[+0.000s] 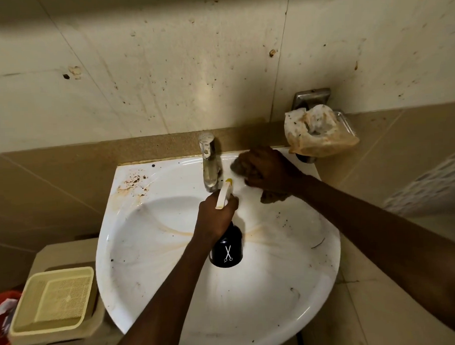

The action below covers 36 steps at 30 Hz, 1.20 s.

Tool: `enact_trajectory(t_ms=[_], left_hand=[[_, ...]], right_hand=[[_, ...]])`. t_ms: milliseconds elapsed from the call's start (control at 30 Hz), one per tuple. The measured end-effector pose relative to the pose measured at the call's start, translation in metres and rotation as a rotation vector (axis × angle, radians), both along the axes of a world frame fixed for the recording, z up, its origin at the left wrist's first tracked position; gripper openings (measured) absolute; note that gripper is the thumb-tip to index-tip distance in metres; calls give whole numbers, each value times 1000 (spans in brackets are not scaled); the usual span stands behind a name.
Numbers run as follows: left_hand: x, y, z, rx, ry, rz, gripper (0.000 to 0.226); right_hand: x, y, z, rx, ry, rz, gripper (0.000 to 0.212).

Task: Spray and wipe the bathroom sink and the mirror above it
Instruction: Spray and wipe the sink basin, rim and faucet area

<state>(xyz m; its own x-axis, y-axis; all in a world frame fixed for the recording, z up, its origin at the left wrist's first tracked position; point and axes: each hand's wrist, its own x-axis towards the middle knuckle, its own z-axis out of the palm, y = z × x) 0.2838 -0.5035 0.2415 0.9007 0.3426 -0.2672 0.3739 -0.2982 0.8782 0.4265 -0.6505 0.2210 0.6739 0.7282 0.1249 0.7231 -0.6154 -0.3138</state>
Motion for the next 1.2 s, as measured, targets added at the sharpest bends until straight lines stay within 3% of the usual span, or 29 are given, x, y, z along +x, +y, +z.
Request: enact_trajectory(t_ms=[100, 200, 267, 367, 533, 633, 700, 800, 900, 1067, 1200], left_hand=[[0, 0, 0, -8, 12, -12, 38], [-2, 1, 1, 1, 3, -12, 37], [-3, 3, 0, -3, 5, -4, 36], [-8, 8, 0, 26, 1, 3, 33], [-13, 20, -5, 18, 57, 28, 19], [-11, 20, -5, -12, 71, -32, 13], [-9, 17, -6, 7, 55, -24, 20], [-7, 14, -9, 73, 37, 41, 23], [-8, 16, -16, 79, 41, 32, 18], [-10, 20, -19, 50, 29, 6, 12], [-7, 22, -16, 56, 13, 31, 19]], right_hand=[[-4, -35, -6, -1, -34, 77, 45], [-8, -26, -18, 101, -121, -218, 38], [-4, 15, -22, 137, -101, -287, 37], [-4, 65, -18, 106, -67, -141, 36], [1, 10, -11, 33, -113, 162, 40], [13, 4, -9, 87, -170, -11, 39], [11, 29, -10, 88, -157, -76, 44], [-1, 34, -15, 94, -58, 63, 48], [-9, 15, -22, 75, -117, 175, 46], [-9, 50, -19, 160, -90, -94, 40], [3, 37, -18, 66, -105, -21, 36]])
